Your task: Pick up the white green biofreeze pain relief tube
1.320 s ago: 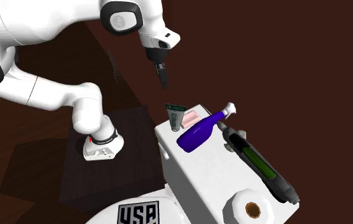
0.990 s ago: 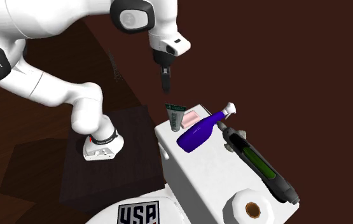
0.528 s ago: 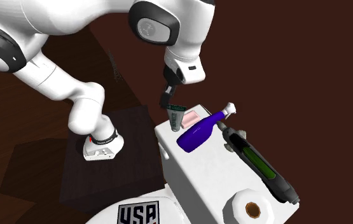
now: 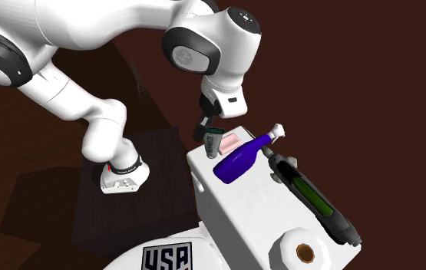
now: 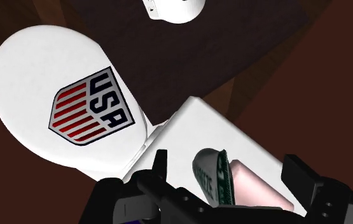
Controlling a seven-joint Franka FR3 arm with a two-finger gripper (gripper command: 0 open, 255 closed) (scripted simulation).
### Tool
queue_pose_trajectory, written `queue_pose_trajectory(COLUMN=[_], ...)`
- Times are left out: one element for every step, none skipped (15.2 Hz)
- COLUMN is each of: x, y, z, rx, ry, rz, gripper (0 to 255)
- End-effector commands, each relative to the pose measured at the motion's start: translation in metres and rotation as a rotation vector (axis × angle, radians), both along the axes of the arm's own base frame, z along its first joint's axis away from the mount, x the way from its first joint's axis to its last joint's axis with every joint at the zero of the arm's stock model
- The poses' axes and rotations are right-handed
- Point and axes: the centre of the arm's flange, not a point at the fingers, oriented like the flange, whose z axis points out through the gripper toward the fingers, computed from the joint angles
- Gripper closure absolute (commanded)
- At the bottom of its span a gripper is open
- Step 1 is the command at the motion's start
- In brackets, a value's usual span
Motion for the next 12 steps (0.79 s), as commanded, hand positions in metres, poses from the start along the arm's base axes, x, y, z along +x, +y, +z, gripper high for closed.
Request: queue_pose_trajectory(x=[-0.0003, -0.0004, -0.0004, -0.0005, -0.0005, -0.0005, -0.0005, -0.0006, -0.0006, -0.0007, -0.0003, -0.0003], y=[0.0002, -0.0002, -0.0002, -0.0003, -0.0002, -0.0002, -0.0002, -0.0001, -0.0002, -0.0002, 0.0002, 0.0002], z=[-0.0031, -0.0031, -0.0029, -0.0029, -0.0029, -0.0029, -0.0028, -0.0028, -0.0029, -0.0029, -0.0031, 0.0021], rx=[0.000, 0.000, 0.000, 0.000, 0.000, 0.000, 0.000, 0.000, 0.000, 0.000, 0.000, 0.000], ry=[0.000, 0.000, 0.000, 0.000, 0.000, 0.000, 0.000, 0.000, 0.000, 0.000, 0.000, 0.000], rz=[0.000, 0.000, 0.000, 0.000, 0.000, 0.000, 0.000, 0.000, 0.000, 0.000, 0.000, 0.000], gripper=[0, 255, 255, 255, 255, 255, 255, 255, 255, 255, 255, 255])
